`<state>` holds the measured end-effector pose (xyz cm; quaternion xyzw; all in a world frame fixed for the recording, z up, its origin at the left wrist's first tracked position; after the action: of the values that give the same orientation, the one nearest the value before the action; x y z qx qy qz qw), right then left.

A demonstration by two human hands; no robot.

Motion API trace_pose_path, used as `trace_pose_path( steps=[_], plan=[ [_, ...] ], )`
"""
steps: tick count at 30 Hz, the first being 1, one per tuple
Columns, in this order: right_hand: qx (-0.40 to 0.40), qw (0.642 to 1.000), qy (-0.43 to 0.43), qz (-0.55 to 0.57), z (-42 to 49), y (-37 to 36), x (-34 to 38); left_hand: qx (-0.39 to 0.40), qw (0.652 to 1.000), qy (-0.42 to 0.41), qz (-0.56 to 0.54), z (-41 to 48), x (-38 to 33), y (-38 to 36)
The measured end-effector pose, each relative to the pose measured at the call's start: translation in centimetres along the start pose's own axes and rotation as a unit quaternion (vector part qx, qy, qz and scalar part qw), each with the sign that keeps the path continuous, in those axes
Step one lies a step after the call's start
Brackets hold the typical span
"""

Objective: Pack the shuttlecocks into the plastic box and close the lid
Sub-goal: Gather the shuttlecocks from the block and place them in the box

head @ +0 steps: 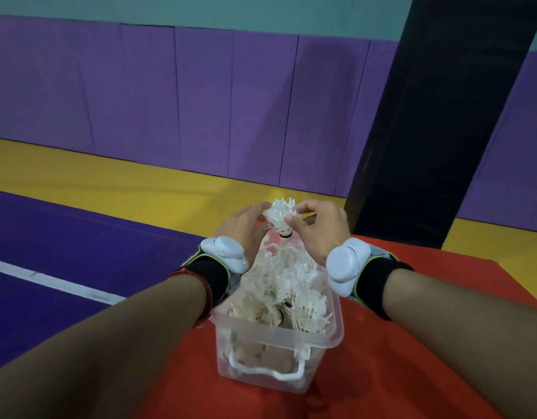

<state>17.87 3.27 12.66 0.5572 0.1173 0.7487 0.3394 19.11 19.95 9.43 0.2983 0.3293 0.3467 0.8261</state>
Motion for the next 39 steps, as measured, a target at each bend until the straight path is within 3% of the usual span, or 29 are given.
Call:
trace_pose_path(
  steps=[5,15,24,29,35,39],
  plan=[
    [0.023,1.0,-0.012,0.007,1.3,-2.6,-0.7,0.005,1.0,0.004,0.003,0.2,2.5,-1.1],
    [0.022,0.995,-0.013,-0.099,4.3,-6.7,-3.4,0.129,0.989,0.019,0.068,2.4,5.2,-3.8],
    [0.051,0.984,-0.008,-0.172,4.8,-6.3,-5.2,0.236,0.948,-0.063,0.203,3.1,3.4,-4.9],
    [0.079,0.975,-0.004,-0.208,5.5,-6.3,-5.5,0.21,0.951,-0.128,0.188,2.8,2.0,-4.5],
    [0.122,0.985,-0.015,-0.119,6.3,-5.2,-5.8,0.263,0.928,-0.142,0.22,2.8,2.2,-5.4],
    [-0.003,0.997,-0.079,0.025,6.8,-2.3,-7.1,0.254,0.906,-0.202,0.271,2.8,2.7,-6.3]
  ],
)
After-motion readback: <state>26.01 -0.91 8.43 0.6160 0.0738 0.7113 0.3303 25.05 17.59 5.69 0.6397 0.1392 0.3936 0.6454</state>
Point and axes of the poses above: each hand's wrist, its own z-axis towards the middle knuckle, its own y-axis out of the back of the hand, x = y × z, the point moved 5 cm from there along z, towards the middle knuckle, and after that the axes turned 12 degrees about -y, right-handed, at the moved point
